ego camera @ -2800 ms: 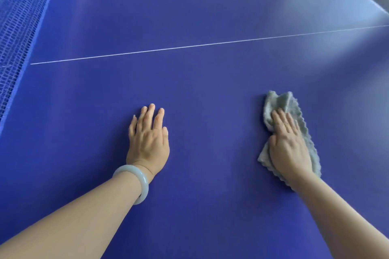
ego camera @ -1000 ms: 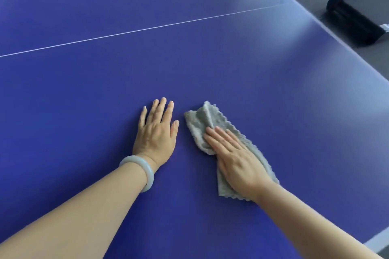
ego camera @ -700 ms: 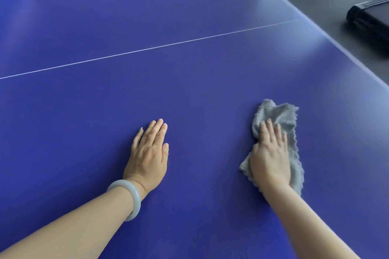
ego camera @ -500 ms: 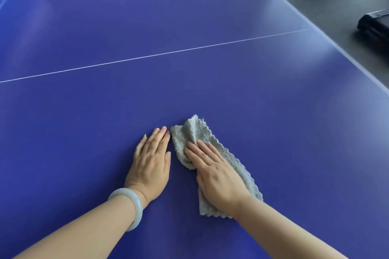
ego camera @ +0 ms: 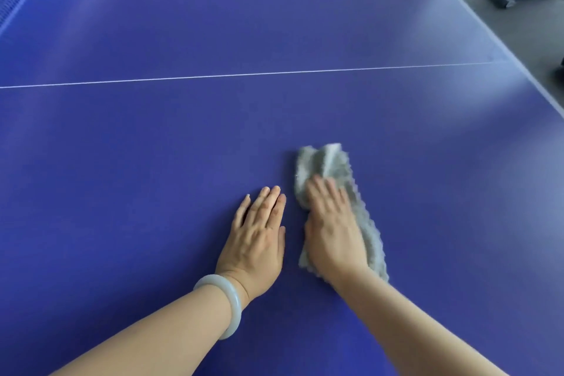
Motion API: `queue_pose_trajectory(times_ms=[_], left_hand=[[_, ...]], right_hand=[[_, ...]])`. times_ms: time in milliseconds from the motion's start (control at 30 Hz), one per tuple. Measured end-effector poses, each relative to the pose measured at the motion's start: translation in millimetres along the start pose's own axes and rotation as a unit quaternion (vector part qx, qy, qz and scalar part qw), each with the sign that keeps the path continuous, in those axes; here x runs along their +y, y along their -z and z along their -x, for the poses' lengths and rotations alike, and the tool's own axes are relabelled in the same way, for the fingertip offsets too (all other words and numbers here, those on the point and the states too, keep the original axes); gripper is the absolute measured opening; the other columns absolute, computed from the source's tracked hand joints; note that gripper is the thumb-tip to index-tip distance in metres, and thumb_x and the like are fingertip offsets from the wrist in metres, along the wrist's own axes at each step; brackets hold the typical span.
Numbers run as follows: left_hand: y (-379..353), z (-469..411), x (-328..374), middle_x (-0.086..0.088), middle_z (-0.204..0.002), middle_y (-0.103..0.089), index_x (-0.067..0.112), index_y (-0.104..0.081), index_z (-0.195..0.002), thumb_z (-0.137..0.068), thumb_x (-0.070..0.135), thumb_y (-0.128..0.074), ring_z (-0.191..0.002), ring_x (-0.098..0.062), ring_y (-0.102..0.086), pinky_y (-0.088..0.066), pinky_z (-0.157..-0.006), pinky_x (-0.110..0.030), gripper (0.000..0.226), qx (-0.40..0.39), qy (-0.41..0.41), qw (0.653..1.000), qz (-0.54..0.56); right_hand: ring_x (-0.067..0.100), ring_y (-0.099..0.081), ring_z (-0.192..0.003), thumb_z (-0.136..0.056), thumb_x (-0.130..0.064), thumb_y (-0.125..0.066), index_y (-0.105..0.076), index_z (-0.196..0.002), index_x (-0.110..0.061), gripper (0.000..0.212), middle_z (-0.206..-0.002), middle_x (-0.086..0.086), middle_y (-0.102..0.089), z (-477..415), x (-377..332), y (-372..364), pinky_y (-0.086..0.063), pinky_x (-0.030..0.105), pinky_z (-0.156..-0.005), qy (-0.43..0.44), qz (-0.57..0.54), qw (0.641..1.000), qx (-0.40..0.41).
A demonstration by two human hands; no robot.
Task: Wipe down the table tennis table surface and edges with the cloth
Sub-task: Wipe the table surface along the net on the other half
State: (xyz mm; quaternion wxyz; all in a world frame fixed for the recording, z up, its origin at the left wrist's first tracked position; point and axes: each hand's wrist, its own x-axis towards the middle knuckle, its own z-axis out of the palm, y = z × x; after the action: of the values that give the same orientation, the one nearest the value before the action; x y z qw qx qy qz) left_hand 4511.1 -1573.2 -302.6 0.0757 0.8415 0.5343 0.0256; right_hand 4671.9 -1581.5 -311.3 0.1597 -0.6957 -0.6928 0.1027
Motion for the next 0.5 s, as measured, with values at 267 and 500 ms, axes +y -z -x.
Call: queue_pose_trajectory(times_ms=[267, 500], left_hand=[[1, 1, -3, -0.008, -0.156, -0.037, 0.006, -0.041, -0.148, -0.099, 0.030, -0.023, -0.144, -0.024, -0.035, -0.034, -0.114, -0.049, 0.057, 0.008, -0.010, 1.000, 0.008], [14, -1, 1, -0.009, -0.147, -0.049, 0.005, -0.052, -0.140, -0.096, 0.026, -0.041, -0.138, -0.025, -0.045, -0.040, -0.110, -0.049, 0.050, 0.001, -0.005, 1.000, 0.019]], right_hand=[[0.009, -0.014, -0.151, -0.101, -0.011, -0.042, -0.036, -0.153, -0.020, 0.053, -0.162, -0.008, -0.023, 13, 112, 67, 0.001, 0.014, -0.119, -0.145, 0.010, 0.989, 0.013], [0.005, -0.009, -0.151, -0.101, -0.009, -0.038, -0.032, -0.154, -0.017, 0.054, -0.162, -0.009, -0.022, 9, 111, 63, -0.009, 0.031, -0.124, -0.202, 0.006, 0.979, 0.024]])
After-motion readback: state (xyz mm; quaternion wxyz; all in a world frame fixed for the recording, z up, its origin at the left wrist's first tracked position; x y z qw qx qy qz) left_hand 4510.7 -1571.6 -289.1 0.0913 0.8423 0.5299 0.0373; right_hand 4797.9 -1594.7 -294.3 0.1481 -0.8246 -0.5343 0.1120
